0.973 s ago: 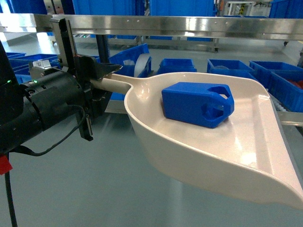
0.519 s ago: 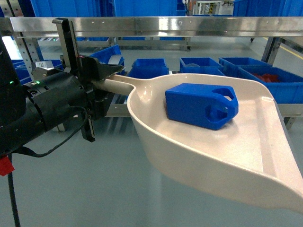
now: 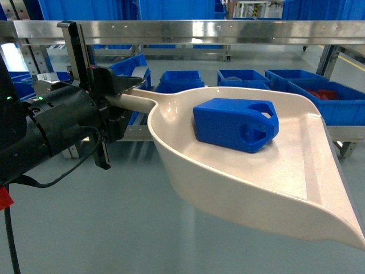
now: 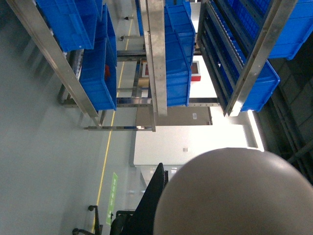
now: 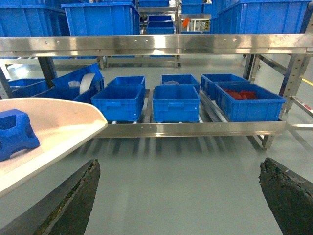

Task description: Place part in tray to right shelf

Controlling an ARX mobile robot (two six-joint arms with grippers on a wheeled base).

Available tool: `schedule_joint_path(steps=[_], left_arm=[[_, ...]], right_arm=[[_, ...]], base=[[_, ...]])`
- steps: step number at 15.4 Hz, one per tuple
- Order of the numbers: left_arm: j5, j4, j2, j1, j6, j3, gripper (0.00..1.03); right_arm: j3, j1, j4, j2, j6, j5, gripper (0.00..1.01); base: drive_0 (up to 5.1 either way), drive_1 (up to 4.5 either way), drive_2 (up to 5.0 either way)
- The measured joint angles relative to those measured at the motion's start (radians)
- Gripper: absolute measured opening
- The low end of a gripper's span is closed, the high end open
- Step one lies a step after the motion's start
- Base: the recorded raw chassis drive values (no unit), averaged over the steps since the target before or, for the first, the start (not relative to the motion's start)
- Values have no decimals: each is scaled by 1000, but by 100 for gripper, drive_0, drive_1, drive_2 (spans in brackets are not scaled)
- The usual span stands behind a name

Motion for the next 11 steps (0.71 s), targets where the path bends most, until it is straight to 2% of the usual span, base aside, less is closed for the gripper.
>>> schedule_joint_path(steps=[11], left_arm=[[-1,-1,0,1,0,0,13]], right_arm=[[0,0,1,0,0,0,98]], base=[[0,0,0]])
